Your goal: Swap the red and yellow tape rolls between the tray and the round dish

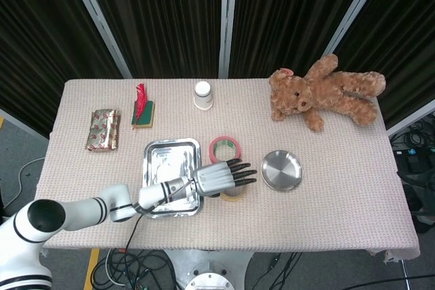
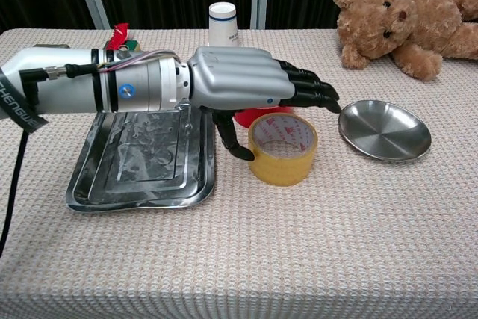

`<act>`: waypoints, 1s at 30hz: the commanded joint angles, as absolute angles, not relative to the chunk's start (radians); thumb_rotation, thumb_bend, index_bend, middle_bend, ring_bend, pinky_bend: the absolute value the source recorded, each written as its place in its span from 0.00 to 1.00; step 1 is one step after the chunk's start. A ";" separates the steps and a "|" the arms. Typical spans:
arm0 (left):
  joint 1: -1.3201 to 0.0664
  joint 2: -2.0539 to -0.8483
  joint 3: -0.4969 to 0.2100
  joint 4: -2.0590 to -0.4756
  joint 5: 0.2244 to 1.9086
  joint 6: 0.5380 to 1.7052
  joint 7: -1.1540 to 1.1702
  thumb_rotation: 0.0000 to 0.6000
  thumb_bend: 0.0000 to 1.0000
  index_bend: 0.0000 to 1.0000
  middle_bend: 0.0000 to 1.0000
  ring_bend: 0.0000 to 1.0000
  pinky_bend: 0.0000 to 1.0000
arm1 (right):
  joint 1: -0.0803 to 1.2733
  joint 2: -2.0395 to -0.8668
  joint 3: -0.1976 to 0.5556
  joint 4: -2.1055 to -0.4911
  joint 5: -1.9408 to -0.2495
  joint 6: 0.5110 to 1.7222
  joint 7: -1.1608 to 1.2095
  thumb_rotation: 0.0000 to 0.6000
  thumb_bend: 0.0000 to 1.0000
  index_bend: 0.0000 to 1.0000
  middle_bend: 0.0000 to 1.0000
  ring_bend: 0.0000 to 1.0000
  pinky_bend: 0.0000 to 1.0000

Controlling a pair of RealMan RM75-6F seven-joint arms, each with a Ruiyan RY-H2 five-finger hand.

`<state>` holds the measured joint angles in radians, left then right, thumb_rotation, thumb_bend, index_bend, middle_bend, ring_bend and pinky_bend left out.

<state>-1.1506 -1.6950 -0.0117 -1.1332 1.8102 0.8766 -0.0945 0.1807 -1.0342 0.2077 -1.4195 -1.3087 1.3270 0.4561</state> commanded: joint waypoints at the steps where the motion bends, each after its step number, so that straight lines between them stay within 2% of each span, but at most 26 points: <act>1: -1.162 -1.704 -0.006 -1.127 1.798 0.851 -0.080 1.00 0.15 0.03 0.02 0.00 0.13 | 0.178 -1.041 0.206 -1.402 -1.311 1.321 0.476 1.00 0.00 0.00 0.00 0.00 0.00; 10: -1.172 -1.716 0.009 -1.128 1.781 0.829 -0.031 1.00 0.16 0.04 0.04 0.00 0.13 | 0.173 -1.055 0.206 -1.366 -1.314 1.314 0.515 1.00 0.00 0.00 0.00 0.00 0.00; 15: -1.176 -1.721 0.015 -1.133 1.772 0.817 -0.002 1.00 0.17 0.09 0.07 0.00 0.13 | 0.171 -1.056 0.207 -1.363 -1.314 1.315 0.516 1.00 0.00 0.00 0.00 0.00 0.00; 22: -1.173 -1.726 0.022 -1.139 1.760 0.816 0.019 1.00 0.21 0.17 0.17 0.03 0.15 | 0.172 -1.062 0.210 -1.359 -1.309 1.306 0.515 1.00 0.00 0.00 0.00 0.00 0.00; 30: -1.153 -1.697 0.011 -1.185 1.747 0.864 0.043 1.00 0.26 0.25 0.25 0.08 0.17 | 0.170 -1.059 0.215 -1.365 -1.311 1.313 0.512 1.00 0.00 0.00 0.00 0.00 0.00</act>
